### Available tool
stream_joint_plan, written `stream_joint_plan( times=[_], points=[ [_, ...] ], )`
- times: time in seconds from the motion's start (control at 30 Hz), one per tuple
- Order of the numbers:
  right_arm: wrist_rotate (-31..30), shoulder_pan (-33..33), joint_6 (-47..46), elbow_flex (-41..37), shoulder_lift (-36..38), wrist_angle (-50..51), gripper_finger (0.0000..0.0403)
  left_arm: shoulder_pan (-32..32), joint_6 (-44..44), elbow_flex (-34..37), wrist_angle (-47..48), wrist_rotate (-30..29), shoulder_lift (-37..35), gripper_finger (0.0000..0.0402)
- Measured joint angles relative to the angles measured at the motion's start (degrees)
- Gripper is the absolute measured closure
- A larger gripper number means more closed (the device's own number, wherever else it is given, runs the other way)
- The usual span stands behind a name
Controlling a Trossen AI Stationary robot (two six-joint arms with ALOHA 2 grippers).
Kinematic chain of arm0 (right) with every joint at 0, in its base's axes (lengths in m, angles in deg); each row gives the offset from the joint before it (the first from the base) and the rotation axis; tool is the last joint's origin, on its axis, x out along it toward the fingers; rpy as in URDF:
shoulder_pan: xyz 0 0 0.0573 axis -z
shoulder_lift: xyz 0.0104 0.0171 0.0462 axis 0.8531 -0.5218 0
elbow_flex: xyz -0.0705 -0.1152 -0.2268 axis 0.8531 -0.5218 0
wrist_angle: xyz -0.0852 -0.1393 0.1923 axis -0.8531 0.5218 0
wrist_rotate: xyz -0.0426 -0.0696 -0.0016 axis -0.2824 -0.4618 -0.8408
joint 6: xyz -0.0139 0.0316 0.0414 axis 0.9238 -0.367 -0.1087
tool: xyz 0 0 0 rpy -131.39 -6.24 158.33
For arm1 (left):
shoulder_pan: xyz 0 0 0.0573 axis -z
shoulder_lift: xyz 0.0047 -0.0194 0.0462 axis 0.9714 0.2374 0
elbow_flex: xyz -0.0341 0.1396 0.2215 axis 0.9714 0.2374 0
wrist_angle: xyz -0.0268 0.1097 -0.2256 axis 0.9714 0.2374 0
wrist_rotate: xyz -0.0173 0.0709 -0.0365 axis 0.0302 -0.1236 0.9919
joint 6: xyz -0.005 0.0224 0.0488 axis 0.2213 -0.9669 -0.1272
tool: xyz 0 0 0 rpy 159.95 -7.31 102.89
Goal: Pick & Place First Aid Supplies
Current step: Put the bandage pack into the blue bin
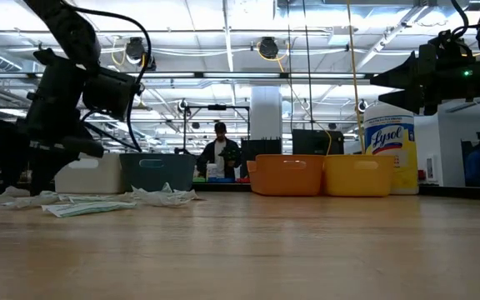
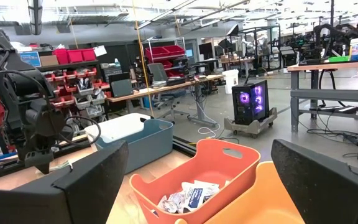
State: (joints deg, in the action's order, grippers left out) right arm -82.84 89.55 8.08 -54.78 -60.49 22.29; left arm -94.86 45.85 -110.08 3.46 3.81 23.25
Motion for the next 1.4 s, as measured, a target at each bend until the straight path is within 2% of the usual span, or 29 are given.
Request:
stream_joint_plan(
  times=[0.23,0.63,0.8,1.0,1.2,1.4],
  points=[
    [0.01,0.01,-0.01,0.01,0.01,0.00,0.0011,0.00,-0.97,1.54,-1.02,1.90,-0.06,0.0247],
    [0.01,0.00,-0.02,0.02,0.00,0.00,0.0011,0.00,-2.89,1.81,-0.54,1.75,-0.02,0.0393],
    [-0.02,0.02,-0.02,0.00,0.00,0.00,0.0011,-0.02,-3.34,1.61,-0.36,2.23,-1.30,0.0395],
    [0.00,0.00,-0.01,0.00,0.00,0.00,0.0011,0.00,-6.03,-0.94,0.67,5.51,-6.54,0.0398],
    [0.01,0.00,0.00,0.00,0.01,0.00,0.0011,0.00,-6.79,-5.65,5.27,6.10,-11.70,0.0399],
    [0.01,0.00,0.00,0.00,0.00,0.00,0.0011,-0.64,-8.75,-12.25,10.62,4.56,-12.04,0.0400]
  ],
)
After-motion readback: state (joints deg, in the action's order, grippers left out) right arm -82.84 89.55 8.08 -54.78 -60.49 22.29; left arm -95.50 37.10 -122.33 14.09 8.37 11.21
